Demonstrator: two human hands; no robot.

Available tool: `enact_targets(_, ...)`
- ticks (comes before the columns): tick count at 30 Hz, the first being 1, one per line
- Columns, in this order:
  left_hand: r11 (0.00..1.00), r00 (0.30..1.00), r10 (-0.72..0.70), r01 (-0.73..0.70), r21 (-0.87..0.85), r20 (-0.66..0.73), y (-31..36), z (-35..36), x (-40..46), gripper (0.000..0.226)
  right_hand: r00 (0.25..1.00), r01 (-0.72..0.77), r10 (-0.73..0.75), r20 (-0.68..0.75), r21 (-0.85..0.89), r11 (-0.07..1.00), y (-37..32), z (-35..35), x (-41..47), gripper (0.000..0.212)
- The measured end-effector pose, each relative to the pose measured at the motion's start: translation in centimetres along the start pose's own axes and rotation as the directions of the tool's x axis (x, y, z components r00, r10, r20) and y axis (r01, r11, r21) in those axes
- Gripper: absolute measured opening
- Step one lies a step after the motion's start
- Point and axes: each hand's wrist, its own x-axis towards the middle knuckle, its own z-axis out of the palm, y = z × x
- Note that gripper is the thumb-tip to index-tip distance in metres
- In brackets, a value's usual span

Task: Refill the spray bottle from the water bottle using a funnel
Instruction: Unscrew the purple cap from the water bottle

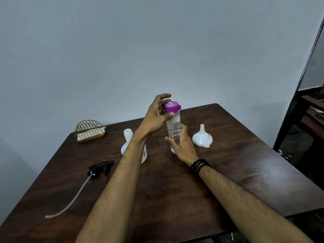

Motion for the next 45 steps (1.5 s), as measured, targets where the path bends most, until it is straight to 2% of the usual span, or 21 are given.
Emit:
enact_targets(2, 0.996, 0.988, 0.003, 0.011, 0.091, -0.152, 0.0, 0.3, 0.2, 0.064, 1.0, -0.001, 0.001, 0.004, -0.011, 1.0, -0.1, 0.0, 0.1, 0.072)
enact_targets(4, 0.983, 0.961, -0.009, 0.059, 0.175, -0.275, 0.1, 0.9, 0.3, 0.074, 1.0, -0.001, 0.001, 0.006, -0.007, 1.0, 0.0, 0.1, 0.0, 0.073)
enact_targets(6, 0.981, 0.975, -0.024, 0.066, 0.184, -0.22, 0.2, 1.5, 0.6, 0.08, 1.0, 0.008, -0.008, 0.002, 0.015, 1.0, 0.0, 0.0, 0.0, 0.072)
enact_targets(9, 0.993, 0.999, -0.012, 0.016, 0.115, -0.039, 0.3, 1.5, 0.5, 0.065, 1.0, 0.008, -0.008, 0.007, 0.027, 1.0, 0.0, 0.0, 0.0, 0.072)
enact_targets(11, 0.997, 1.0, 0.0, 0.0, 0.078, -0.01, 0.3, 1.1, 0.3, 0.058, 1.0, 0.008, -0.008, 0.006, 0.029, 1.0, 0.1, -0.1, 0.0, 0.072)
enact_targets(15, 0.989, 0.966, -0.037, 0.072, 0.128, -0.257, 0.2, 0.5, 0.4, 0.069, 1.0, 0.006, -0.006, 0.011, 0.019, 1.0, 0.1, -0.1, 0.0, 0.073)
enact_targets(17, 0.98, 0.951, -0.036, 0.094, 0.177, -0.306, 0.3, 0.6, 0.7, 0.077, 1.0, 0.001, -0.001, 0.012, 0.024, 1.0, 0.2, 0.0, 0.0, 0.075)
enact_targets(19, 0.974, 0.97, -0.017, 0.071, 0.214, -0.243, 0.5, 1.0, 1.1, 0.078, 1.0, -0.004, 0.004, 0.015, 0.018, 1.0, 0.1, 0.0, 0.1, 0.077)
enact_targets(23, 0.973, 0.999, -0.033, 0.029, 0.229, 0.015, 1.0, 1.3, 1.0, 0.076, 1.0, -0.003, 0.003, 0.023, 0.023, 1.0, 0.1, -0.1, 0.0, 0.078)
enact_targets(25, 0.97, 0.998, -0.023, 0.008, 0.242, 0.057, 0.9, 0.9, 0.5, 0.068, 1.0, -0.001, 0.0, 0.022, 0.03, 1.0, 0.2, -0.1, 0.1, 0.08)
enact_targets(26, 0.973, 0.999, -0.021, 0.013, 0.229, 0.029, 0.8, 0.7, 0.3, 0.064, 1.0, 0.0, -0.001, 0.022, 0.029, 1.0, 0.2, -0.1, 0.1, 0.08)
enact_targets(28, 0.974, 0.993, -0.028, 0.052, 0.219, -0.112, 0.6, 0.3, -0.1, 0.064, 1.0, -0.002, 0.001, 0.026, 0.017, 1.0, 0.1, -0.1, 0.1, 0.079)
enact_targets(30, 0.962, 0.963, -0.03, 0.1, 0.253, -0.267, 0.4, 0.2, 0.1, 0.072, 1.0, -0.009, 0.008, 0.026, 0.013, 1.0, 0.1, 0.0, 0.2, 0.077)
enact_targets(31, 0.956, 0.956, -0.023, 0.106, 0.274, -0.291, 0.4, 0.4, 0.3, 0.077, 1.0, -0.009, 0.008, 0.025, 0.016, 1.0, 0.1, -0.1, 0.1, 0.077)
enact_targets(34, 0.945, 0.984, -0.001, 0.058, 0.321, -0.176, 0.2, 1.5, 1.0, 0.084, 0.999, -0.015, 0.014, 0.032, 0.04, 0.999, 0.0, -0.1, 0.0, 0.08)
enact_targets(36, 0.947, 0.994, 0.018, 0.019, 0.322, -0.11, 0.3, 1.9, 1.3, 0.075, 1.0, -0.003, 0.002, 0.022, 0.057, 0.998, 0.0, -0.2, 0.0, 0.082)
enact_targets(39, 0.924, 0.979, 0.09, -0.012, 0.383, -0.185, 0.3, 2.0, 1.5, 0.062, 1.0, 0.011, -0.012, 0.021, 0.056, 0.998, 0.2, -0.2, -0.1, 0.086)
enact_targets(42, 0.883, 0.954, 0.14, 0.0, 0.469, -0.264, 0.1, 2.5, 1.3, 0.063, 0.999, 0.03, -0.031, 0.018, 0.056, 0.998, 0.2, -0.2, -0.1, 0.084)
enact_targets(45, 0.842, 0.918, 0.14, 0.087, 0.532, -0.372, 0.8, 3.1, 1.2, 0.068, 0.999, 0.042, -0.043, 0.033, 0.052, 0.998, 0.1, -0.3, -0.2, 0.085)
